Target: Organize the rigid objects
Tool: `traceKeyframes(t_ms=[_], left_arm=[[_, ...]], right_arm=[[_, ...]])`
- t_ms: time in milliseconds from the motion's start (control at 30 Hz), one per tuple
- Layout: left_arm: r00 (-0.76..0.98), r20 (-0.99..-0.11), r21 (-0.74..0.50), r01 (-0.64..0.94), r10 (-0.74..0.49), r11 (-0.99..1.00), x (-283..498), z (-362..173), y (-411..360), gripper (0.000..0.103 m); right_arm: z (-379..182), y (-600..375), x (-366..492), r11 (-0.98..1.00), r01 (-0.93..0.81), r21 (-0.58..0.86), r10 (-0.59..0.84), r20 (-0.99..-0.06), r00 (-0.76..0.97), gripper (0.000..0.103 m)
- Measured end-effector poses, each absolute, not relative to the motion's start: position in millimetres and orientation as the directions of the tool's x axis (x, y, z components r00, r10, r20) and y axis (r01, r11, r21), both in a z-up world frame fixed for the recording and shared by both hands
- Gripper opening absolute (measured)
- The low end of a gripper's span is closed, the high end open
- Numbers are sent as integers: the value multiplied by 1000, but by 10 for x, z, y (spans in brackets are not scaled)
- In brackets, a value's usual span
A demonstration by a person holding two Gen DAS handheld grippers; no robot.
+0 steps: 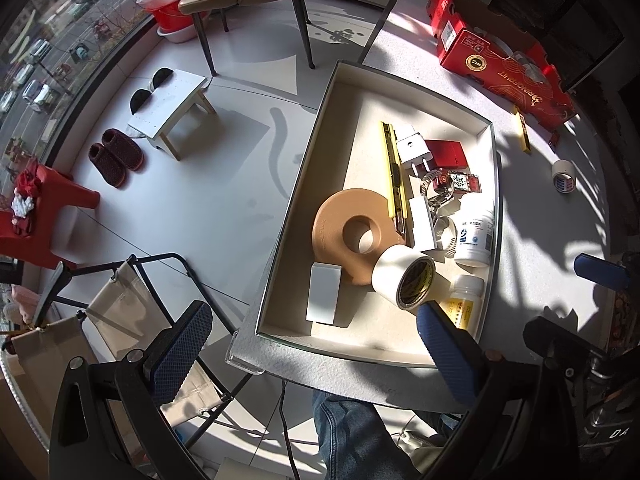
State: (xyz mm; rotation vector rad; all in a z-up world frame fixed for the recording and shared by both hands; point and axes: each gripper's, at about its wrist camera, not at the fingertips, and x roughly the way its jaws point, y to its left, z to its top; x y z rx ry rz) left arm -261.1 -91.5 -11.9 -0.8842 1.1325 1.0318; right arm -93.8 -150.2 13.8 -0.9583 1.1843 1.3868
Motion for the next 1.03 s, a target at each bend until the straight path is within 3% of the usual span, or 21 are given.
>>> traceKeyframes(t_ms=[1033], left_arm=[[116, -980, -75, -969, 165, 235, -2688, -169, -864, 102]], right_arm=[[85, -1480, -944, 19, -986, 163, 178, -971, -157, 101]])
